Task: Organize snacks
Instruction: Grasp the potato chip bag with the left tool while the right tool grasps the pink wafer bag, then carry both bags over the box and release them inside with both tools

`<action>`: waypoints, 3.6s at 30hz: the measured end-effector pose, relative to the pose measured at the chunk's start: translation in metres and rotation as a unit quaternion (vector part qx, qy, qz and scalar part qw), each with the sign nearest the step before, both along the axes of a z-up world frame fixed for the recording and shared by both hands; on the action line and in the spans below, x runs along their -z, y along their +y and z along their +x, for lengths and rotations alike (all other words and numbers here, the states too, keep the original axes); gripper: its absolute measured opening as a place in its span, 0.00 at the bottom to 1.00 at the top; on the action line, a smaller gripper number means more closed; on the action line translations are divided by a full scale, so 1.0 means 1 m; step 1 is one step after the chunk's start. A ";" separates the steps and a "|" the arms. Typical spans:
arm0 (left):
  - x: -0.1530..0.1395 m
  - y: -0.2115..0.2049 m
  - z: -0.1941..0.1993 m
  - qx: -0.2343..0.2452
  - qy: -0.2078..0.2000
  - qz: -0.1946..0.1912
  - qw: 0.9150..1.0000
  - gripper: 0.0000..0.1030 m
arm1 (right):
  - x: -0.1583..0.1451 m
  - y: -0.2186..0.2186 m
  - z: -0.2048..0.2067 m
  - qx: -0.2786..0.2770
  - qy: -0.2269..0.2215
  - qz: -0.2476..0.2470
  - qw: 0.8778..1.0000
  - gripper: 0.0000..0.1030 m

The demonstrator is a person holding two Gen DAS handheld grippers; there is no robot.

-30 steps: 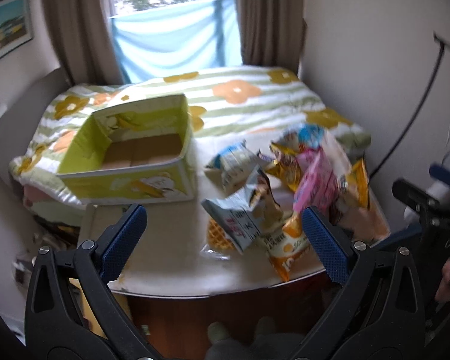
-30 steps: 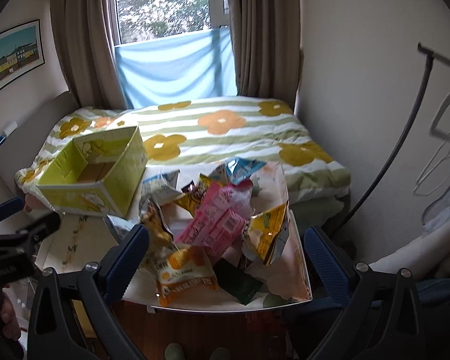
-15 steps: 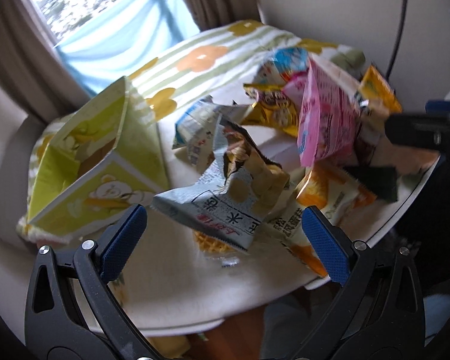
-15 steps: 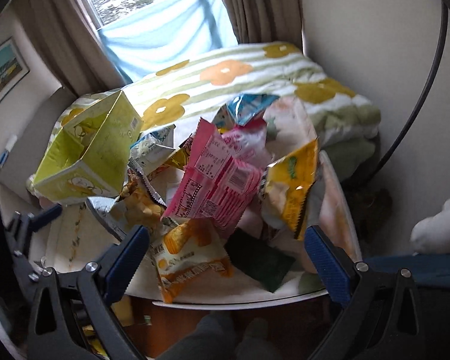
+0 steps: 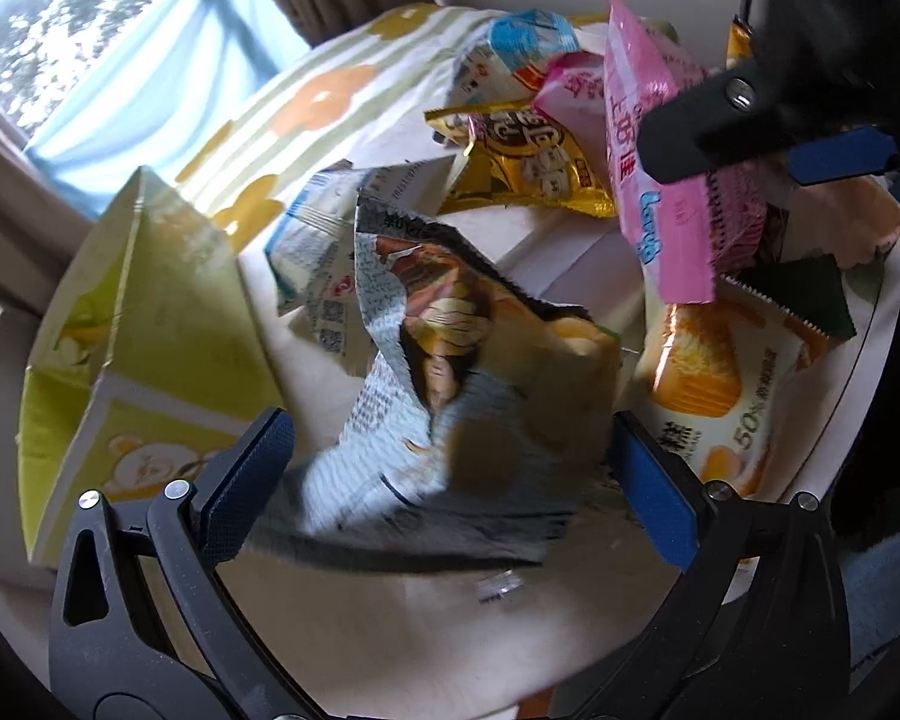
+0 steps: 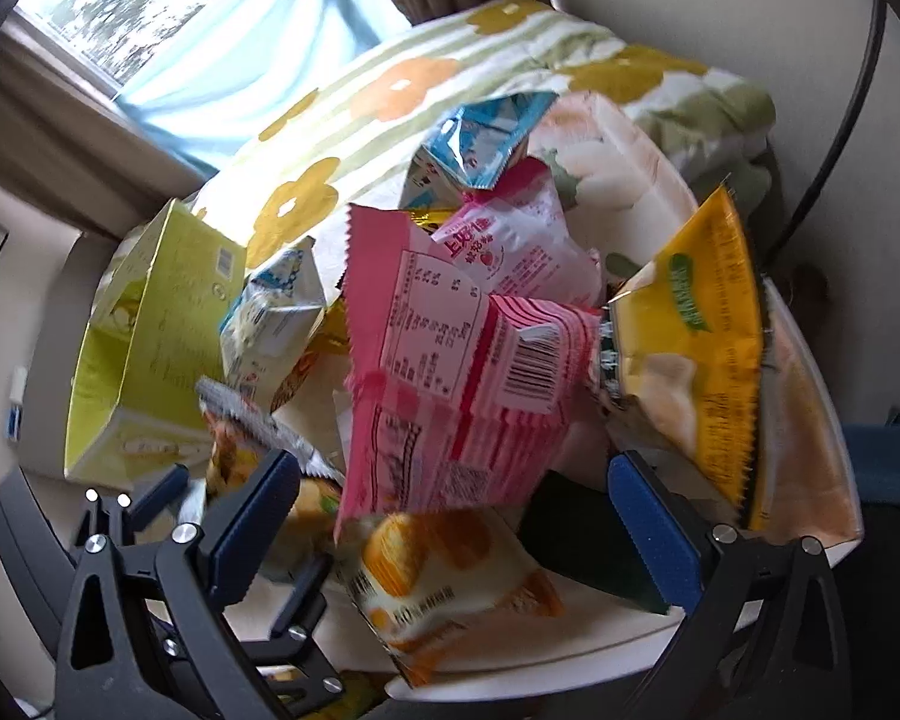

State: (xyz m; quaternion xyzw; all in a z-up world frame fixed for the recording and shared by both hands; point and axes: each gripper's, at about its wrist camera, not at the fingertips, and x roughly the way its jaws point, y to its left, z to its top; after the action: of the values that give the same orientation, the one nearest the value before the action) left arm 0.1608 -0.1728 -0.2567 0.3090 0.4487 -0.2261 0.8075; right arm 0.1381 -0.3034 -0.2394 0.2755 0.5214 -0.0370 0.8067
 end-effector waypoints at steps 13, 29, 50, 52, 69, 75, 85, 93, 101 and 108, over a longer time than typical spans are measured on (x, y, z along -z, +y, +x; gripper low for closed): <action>0.000 0.020 0.028 0.041 0.060 -0.038 0.997 0.54 | 0.027 0.003 0.025 0.056 0.045 0.000 0.997 1.00; -0.017 0.039 0.045 0.031 0.070 -0.067 0.995 0.52 | 0.038 0.008 0.032 0.095 0.066 -0.023 0.993 0.68; -0.118 0.080 0.032 -0.122 0.005 -0.162 0.979 0.52 | -0.049 0.019 0.030 -0.051 -0.053 -0.044 0.996 0.68; -0.134 0.097 0.037 -0.140 -0.007 -0.177 0.974 0.52 | -0.060 0.028 0.037 -0.070 -0.064 -0.056 0.994 0.68; -0.170 0.263 0.164 -0.224 -0.049 -0.187 0.955 0.52 | -0.117 0.178 0.159 -0.171 -0.148 -0.094 0.970 0.68; -0.142 0.308 0.224 -0.230 -0.014 -0.183 0.956 0.52 | -0.099 0.234 0.211 -0.173 -0.137 -0.091 0.971 0.68; -0.064 0.323 0.291 -0.239 0.068 -0.160 0.955 0.52 | -0.053 0.275 0.251 -0.165 -0.083 -0.087 0.979 0.68; -0.052 0.332 0.296 -0.249 0.067 -0.155 0.954 1.00 | -0.037 0.286 0.260 -0.170 -0.058 -0.092 0.979 0.68; -0.062 0.352 0.269 -0.269 0.056 -0.151 0.950 1.00 | -0.026 0.293 0.269 -0.188 -0.037 -0.097 0.977 0.68; -0.069 0.361 0.257 -0.286 0.046 -0.151 0.945 1.00 | -0.018 0.301 0.282 -0.199 -0.045 -0.131 0.970 0.96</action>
State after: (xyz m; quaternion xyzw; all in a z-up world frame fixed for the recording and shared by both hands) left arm 0.4183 0.1883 -0.1875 0.0310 0.5157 -0.0649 0.8537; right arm 0.4205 -0.0024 -0.2212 0.0599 0.5197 0.0684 0.8495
